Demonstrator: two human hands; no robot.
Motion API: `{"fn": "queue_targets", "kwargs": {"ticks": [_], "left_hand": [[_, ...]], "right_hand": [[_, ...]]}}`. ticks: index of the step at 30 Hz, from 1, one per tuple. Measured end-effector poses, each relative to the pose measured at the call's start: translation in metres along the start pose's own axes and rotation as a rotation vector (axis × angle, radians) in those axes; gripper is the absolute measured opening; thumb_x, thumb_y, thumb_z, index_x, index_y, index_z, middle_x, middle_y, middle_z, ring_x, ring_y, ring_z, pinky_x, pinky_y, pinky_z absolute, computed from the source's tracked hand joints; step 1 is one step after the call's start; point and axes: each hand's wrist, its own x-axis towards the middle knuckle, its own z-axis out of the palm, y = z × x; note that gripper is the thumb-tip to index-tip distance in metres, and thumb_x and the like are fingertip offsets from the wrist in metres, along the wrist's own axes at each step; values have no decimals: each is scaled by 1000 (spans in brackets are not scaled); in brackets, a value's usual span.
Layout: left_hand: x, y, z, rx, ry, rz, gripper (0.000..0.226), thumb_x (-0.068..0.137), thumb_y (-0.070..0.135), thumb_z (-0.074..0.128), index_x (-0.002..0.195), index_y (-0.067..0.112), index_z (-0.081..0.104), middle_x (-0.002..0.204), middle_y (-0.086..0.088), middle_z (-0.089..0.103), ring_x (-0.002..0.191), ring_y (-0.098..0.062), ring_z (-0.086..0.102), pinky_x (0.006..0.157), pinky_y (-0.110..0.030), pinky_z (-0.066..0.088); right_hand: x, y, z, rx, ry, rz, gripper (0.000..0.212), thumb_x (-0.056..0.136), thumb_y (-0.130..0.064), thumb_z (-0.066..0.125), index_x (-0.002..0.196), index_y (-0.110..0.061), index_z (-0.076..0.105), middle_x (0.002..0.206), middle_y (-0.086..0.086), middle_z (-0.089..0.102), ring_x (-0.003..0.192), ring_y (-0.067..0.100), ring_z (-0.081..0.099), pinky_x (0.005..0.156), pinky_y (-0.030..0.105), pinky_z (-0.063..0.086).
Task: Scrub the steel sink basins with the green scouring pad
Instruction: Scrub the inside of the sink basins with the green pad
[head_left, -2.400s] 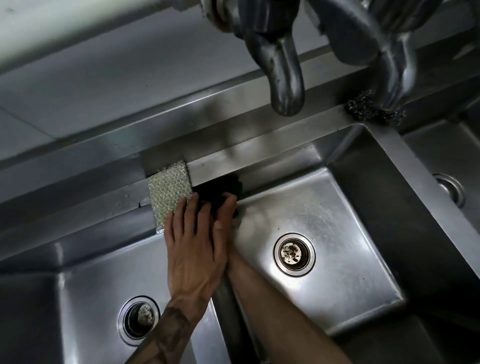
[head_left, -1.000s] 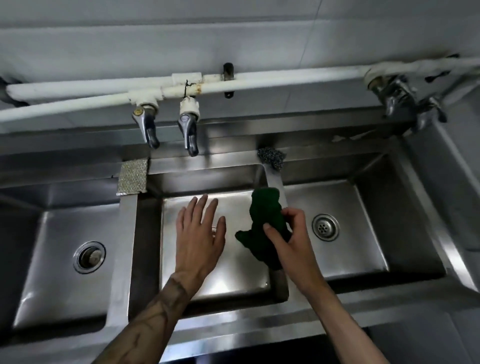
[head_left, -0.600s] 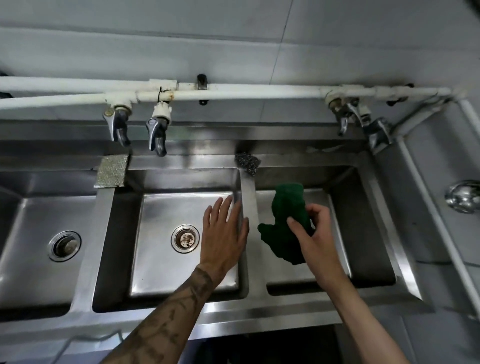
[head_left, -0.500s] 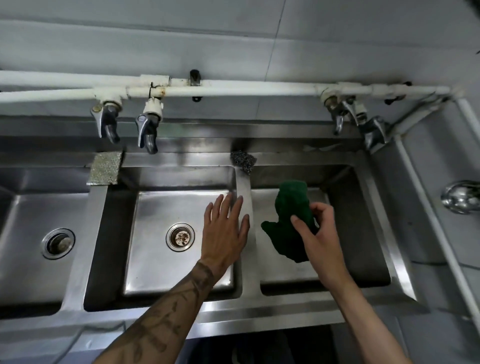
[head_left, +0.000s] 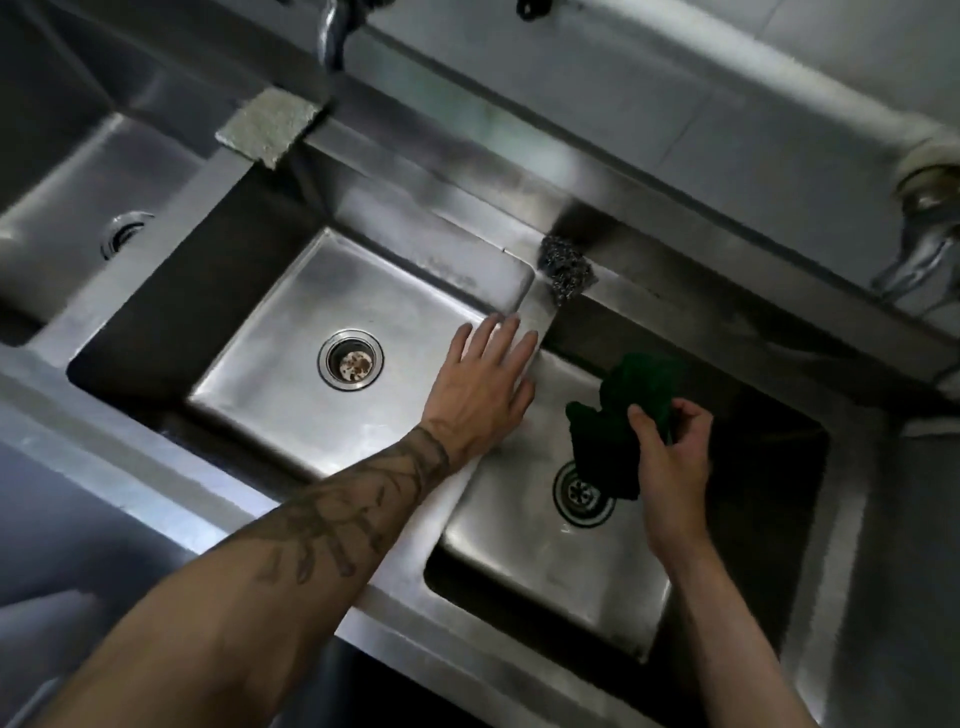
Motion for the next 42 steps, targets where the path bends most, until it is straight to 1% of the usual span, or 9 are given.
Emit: {"fn": "queue_targets", "kwargs": {"ticks": [8, 11, 13, 16, 19, 22, 32, 37, 42], "left_hand": [[45, 8, 51, -4, 37, 17, 63, 109, 43, 34, 165, 13, 32, 173, -11, 30, 161, -33, 24, 132, -49, 14], [48, 7, 56, -21, 65, 3, 63, 109, 45, 34, 162, 11, 35, 171, -10, 35, 160, -31, 26, 132, -49, 17], [51, 8, 60, -25, 102, 8, 62, 109, 45, 34, 160, 10, 39, 168, -11, 38, 159, -32, 29, 130, -50, 21], [51, 8, 62, -27, 112, 21, 59, 109, 42, 38, 158, 9, 40, 167, -12, 40, 157, -34, 30, 128, -51, 25], [52, 7, 62, -28, 110, 26, 59, 110, 41, 38, 159, 8, 39, 167, -12, 39, 158, -35, 29, 127, -52, 26], [52, 6, 64, -58, 115, 32, 58, 111, 39, 37, 159, 6, 39, 167, -14, 39, 158, -36, 28, 127, -53, 27], [53, 5, 67, -68, 118, 31, 60, 109, 38, 41, 159, 6, 39, 169, -12, 36, 159, -35, 26, 126, -54, 28], [53, 3, 68, -48, 116, 37, 61, 109, 39, 40, 160, 7, 37, 171, -11, 34, 160, -33, 24, 127, -53, 28], [54, 6, 67, -52, 107, 26, 59, 109, 38, 39, 159, 7, 39, 170, -10, 35, 161, -31, 23, 127, -52, 29]], "right_hand": [[86, 85, 33, 11, -83, 24, 26, 85, -46, 70, 93, -60, 50, 118, -11, 63, 100, -1, 68, 78, 16, 57], [117, 121, 49, -51, -65, -11, 27, 87, -46, 69, 104, -50, 48, 114, -14, 61, 95, -6, 64, 82, 12, 51], [141, 151, 59, -155, -52, -32, 31, 94, -34, 69, 118, -30, 50, 119, -6, 57, 105, 6, 59, 83, 4, 42], [151, 190, 68, -436, -44, -18, 53, 96, -35, 67, 139, -14, 45, 143, 9, 42, 122, 15, 47, 99, 21, 37], [148, 209, 74, -660, 38, -240, 51, 98, -38, 59, 144, -17, 47, 152, 11, 41, 138, 30, 42, 113, 42, 35], [158, 223, 82, -798, -60, -361, 49, 104, -36, 51, 149, -17, 47, 160, 14, 38, 150, 34, 31, 122, 48, 30], [97, 257, 118, -1064, -155, -466, 70, 97, -53, 48, 158, -23, 32, 162, 21, 31, 156, 41, 18, 125, 56, 19], [140, 246, 120, -1111, -128, -488, 67, 97, -56, 41, 156, -23, 41, 163, 22, 32, 156, 42, 20, 125, 55, 20], [159, 243, 118, -1064, -43, -506, 68, 94, -58, 50, 151, -22, 47, 162, 22, 34, 155, 41, 22, 128, 52, 13]]}}
